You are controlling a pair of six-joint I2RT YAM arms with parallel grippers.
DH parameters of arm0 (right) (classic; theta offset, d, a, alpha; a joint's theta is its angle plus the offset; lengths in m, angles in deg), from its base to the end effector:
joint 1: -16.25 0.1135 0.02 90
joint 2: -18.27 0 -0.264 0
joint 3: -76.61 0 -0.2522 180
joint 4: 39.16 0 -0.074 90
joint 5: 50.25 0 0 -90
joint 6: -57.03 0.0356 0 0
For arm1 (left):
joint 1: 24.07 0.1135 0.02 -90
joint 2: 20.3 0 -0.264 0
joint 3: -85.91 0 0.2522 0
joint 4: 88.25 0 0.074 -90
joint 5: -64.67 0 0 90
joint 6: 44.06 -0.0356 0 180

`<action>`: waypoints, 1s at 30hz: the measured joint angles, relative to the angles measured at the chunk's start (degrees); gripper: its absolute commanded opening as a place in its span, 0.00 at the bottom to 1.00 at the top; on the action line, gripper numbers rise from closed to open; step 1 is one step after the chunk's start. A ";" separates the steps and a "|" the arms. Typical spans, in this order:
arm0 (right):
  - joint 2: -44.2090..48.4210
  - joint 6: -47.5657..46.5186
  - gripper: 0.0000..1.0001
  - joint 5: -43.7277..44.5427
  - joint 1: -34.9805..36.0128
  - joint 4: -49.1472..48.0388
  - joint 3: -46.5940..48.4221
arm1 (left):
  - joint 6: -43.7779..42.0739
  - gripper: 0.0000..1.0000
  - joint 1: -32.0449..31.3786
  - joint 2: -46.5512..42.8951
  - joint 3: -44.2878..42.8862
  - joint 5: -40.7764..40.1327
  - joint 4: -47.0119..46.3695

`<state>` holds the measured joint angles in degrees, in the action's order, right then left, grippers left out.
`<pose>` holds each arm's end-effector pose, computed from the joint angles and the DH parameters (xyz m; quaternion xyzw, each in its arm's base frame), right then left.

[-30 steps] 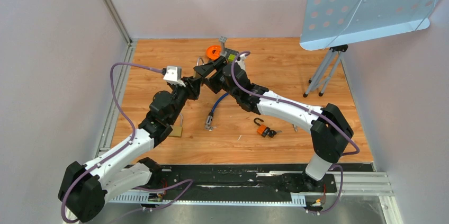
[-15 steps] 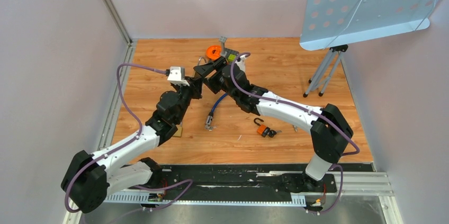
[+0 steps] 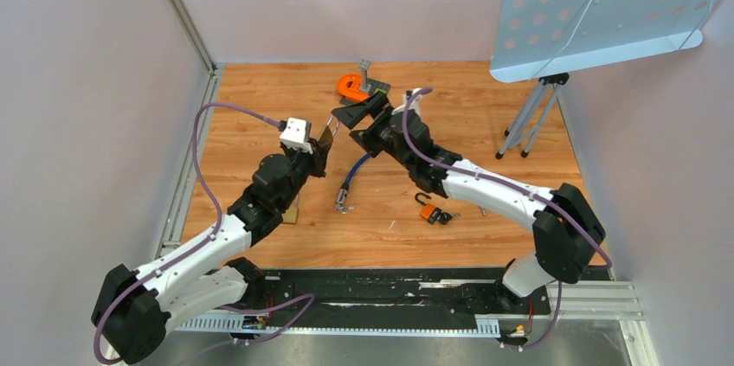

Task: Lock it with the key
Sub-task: Pick up the lock from the center of the board, then lock the lock.

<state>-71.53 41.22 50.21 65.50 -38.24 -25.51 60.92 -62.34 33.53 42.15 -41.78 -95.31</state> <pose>0.2478 0.2777 0.3012 0.2236 0.7478 0.5131 0.3570 0.1794 -0.1287 0.2768 0.0485 0.7231 -0.2125 0.6555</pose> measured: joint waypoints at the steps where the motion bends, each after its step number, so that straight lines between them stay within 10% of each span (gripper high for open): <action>1: 1.49 -1.11 1.00 -1.11 -1.27 -0.81 -1.55 | -0.70 0.00 0.02 -0.79 -0.28 0.59 2.05; 17: 19.87 -51.23 0.89 -44.13 -13.27 -7.45 -14.97 | -10.78 0.00 3.96 -2.54 -17.44 34.80 27.12; 30: 26.01 -63.84 0.61 -47.67 -13.07 -5.88 -18.47 | -19.26 0.00 6.08 -2.62 -25.05 56.24 37.44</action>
<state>-45.52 -22.62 2.54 52.43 -44.12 -43.98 41.66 -56.26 30.90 17.11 14.46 -57.86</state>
